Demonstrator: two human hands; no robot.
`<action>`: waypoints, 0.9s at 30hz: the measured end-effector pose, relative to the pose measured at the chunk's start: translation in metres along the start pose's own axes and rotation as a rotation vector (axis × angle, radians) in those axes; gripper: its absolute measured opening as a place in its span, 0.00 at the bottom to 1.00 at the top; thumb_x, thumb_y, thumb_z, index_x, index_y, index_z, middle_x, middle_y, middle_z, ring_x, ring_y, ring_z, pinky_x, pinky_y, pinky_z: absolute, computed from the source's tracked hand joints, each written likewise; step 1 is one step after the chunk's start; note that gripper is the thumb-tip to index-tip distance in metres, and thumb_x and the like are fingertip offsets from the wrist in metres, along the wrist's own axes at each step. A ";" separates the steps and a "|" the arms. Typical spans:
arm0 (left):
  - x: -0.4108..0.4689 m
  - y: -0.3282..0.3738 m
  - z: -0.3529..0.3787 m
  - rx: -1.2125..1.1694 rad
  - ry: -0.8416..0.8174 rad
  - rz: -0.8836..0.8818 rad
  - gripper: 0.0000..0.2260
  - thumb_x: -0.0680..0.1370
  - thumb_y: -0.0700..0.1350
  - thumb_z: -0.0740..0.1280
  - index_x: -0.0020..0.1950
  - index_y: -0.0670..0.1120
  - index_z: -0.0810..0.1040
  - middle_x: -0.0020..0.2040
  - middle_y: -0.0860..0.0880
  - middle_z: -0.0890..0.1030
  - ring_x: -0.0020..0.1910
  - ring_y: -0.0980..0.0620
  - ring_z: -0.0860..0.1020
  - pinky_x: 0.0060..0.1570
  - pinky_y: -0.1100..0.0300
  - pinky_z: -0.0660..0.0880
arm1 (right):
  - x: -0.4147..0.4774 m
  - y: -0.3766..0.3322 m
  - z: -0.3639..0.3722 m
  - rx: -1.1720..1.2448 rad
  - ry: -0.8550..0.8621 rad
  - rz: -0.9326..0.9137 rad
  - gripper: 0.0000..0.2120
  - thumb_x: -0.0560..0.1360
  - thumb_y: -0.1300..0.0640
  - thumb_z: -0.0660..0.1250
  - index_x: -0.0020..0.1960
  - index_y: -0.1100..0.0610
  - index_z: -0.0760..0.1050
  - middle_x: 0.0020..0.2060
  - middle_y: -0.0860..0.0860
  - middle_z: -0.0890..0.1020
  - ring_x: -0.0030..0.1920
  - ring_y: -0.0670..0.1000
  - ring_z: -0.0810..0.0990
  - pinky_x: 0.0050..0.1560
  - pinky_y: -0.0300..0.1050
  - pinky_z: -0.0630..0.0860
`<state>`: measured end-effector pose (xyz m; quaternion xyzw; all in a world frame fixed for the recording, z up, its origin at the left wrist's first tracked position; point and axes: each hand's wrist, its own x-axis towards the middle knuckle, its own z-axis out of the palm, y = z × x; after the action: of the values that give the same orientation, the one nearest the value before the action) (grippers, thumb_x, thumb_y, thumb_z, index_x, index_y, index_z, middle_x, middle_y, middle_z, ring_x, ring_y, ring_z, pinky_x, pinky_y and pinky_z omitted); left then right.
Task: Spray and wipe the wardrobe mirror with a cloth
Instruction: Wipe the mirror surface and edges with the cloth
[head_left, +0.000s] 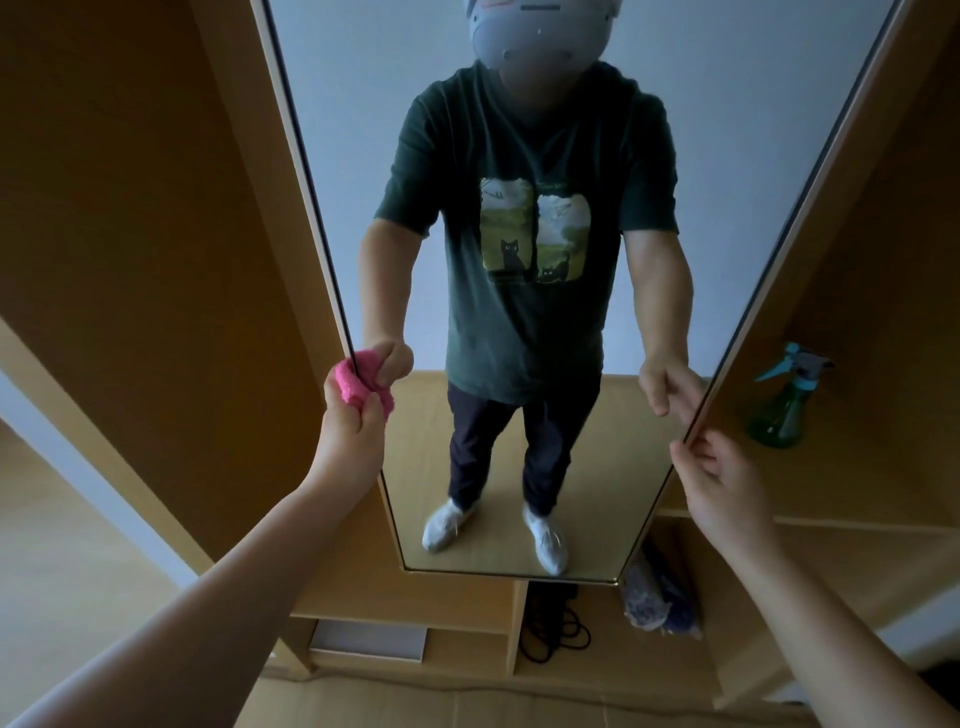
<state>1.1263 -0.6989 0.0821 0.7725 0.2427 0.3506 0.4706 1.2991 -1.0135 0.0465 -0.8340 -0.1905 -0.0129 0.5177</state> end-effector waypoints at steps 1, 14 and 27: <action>-0.001 -0.003 0.001 0.002 0.000 -0.006 0.16 0.81 0.38 0.53 0.69 0.45 0.63 0.53 0.44 0.77 0.52 0.47 0.78 0.55 0.44 0.77 | 0.000 0.002 0.001 -0.001 -0.002 0.007 0.08 0.79 0.53 0.64 0.56 0.56 0.74 0.46 0.46 0.80 0.47 0.42 0.78 0.40 0.35 0.70; -0.011 -0.036 0.010 0.006 -0.046 -0.116 0.17 0.81 0.40 0.54 0.70 0.48 0.61 0.53 0.46 0.77 0.49 0.48 0.77 0.46 0.52 0.77 | -0.003 0.027 0.011 -0.045 -0.051 0.079 0.23 0.79 0.49 0.64 0.68 0.62 0.69 0.56 0.54 0.79 0.56 0.52 0.78 0.54 0.48 0.75; -0.021 -0.072 0.023 0.041 -0.070 -0.201 0.17 0.81 0.39 0.55 0.70 0.45 0.60 0.53 0.47 0.77 0.45 0.53 0.76 0.41 0.58 0.74 | -0.013 0.048 0.023 -0.095 -0.067 0.144 0.25 0.78 0.51 0.65 0.71 0.63 0.67 0.58 0.55 0.78 0.55 0.51 0.77 0.54 0.46 0.73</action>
<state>1.1273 -0.6948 0.0040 0.7653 0.3098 0.2694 0.4957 1.2991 -1.0165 -0.0082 -0.8692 -0.1463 0.0432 0.4704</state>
